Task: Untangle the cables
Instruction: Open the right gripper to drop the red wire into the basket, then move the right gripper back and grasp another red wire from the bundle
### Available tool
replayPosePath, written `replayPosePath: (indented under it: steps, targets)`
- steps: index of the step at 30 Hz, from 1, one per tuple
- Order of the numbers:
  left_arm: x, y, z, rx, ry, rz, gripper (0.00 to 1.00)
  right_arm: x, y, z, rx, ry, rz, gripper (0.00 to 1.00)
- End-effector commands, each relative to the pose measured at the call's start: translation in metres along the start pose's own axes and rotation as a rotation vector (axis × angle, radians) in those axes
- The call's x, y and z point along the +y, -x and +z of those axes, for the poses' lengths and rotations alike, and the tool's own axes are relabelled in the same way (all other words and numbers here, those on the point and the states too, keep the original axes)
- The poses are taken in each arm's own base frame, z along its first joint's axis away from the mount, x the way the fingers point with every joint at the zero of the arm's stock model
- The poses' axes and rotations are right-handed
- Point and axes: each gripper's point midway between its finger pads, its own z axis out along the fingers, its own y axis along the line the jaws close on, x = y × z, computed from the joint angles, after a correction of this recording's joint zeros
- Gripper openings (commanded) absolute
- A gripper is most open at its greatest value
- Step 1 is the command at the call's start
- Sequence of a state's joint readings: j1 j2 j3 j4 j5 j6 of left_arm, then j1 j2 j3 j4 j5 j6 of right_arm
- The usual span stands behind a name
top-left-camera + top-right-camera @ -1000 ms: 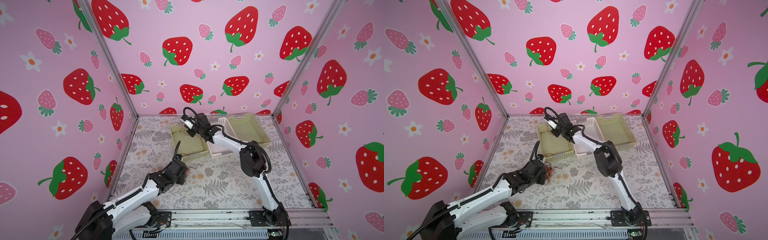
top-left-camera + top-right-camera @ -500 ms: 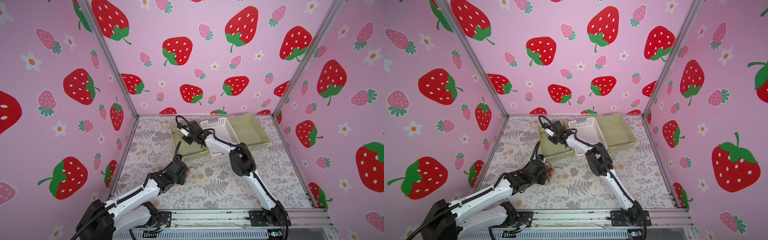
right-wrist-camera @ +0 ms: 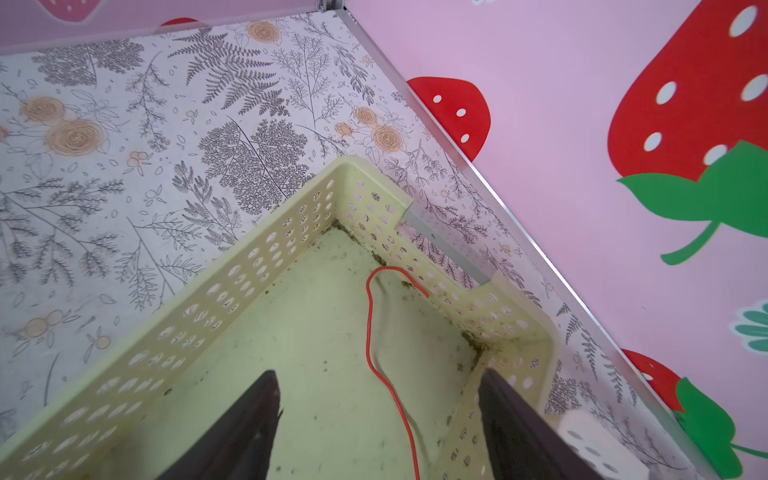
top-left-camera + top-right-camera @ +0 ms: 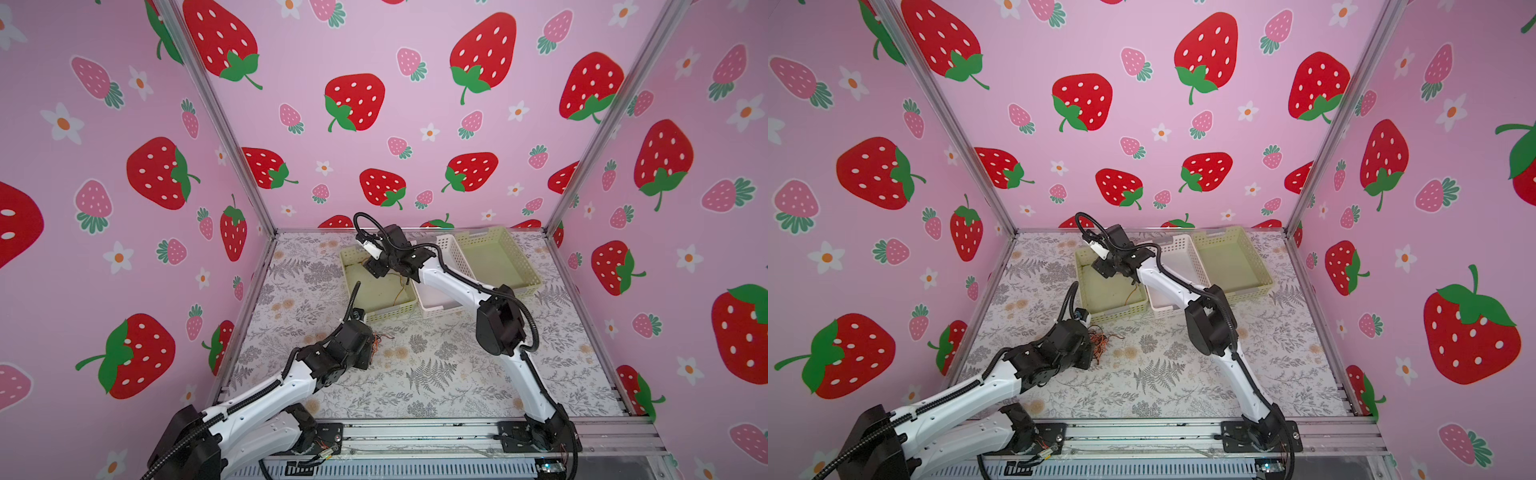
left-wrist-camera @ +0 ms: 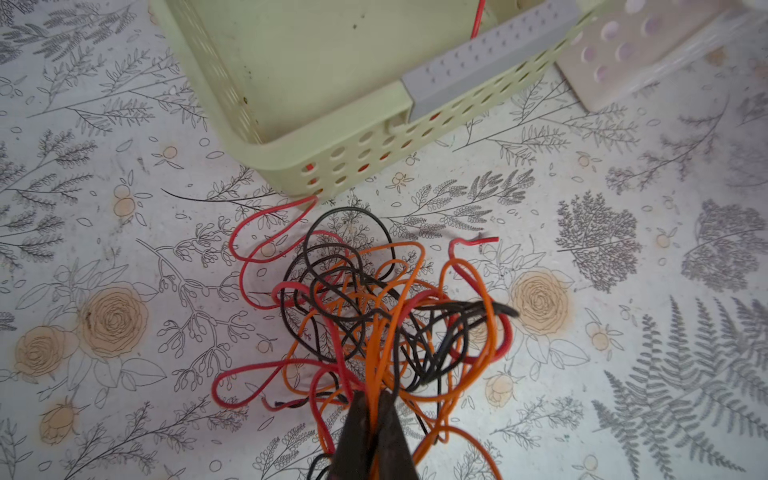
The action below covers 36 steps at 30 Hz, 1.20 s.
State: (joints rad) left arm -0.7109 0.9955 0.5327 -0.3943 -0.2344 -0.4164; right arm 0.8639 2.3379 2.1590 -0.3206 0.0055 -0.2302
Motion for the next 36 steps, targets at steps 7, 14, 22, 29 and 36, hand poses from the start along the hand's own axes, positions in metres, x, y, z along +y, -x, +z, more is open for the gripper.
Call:
replayPosePath:
  steps: [7, 14, 22, 29, 36]
  targets:
    - [-0.024, 0.014, -0.01, -0.038, -0.125, 0.042, 0.0, 0.001, -0.016, -0.129, -0.047, 0.043, -0.031, 0.73]
    - [-0.041, 0.028, -0.023, -0.105, -0.221, 0.089, 0.0, 0.086, -0.1, -0.198, -0.175, 0.302, -0.048, 0.64]
    - [-0.063, 0.04, -0.041, -0.17, -0.349, 0.11, 0.0, 0.131, -0.144, -0.189, -0.267, 0.419, -0.091, 0.61]
    - [-0.071, 0.042, -0.046, -0.189, -0.385, 0.12, 0.0, 0.138, -0.142, -0.161, -0.22, 0.456, -0.122, 0.59]
    - [-0.071, 0.046, -0.049, -0.207, -0.379, 0.121, 0.0, 0.14, -0.141, -0.147, -0.183, 0.48, -0.117, 0.43]
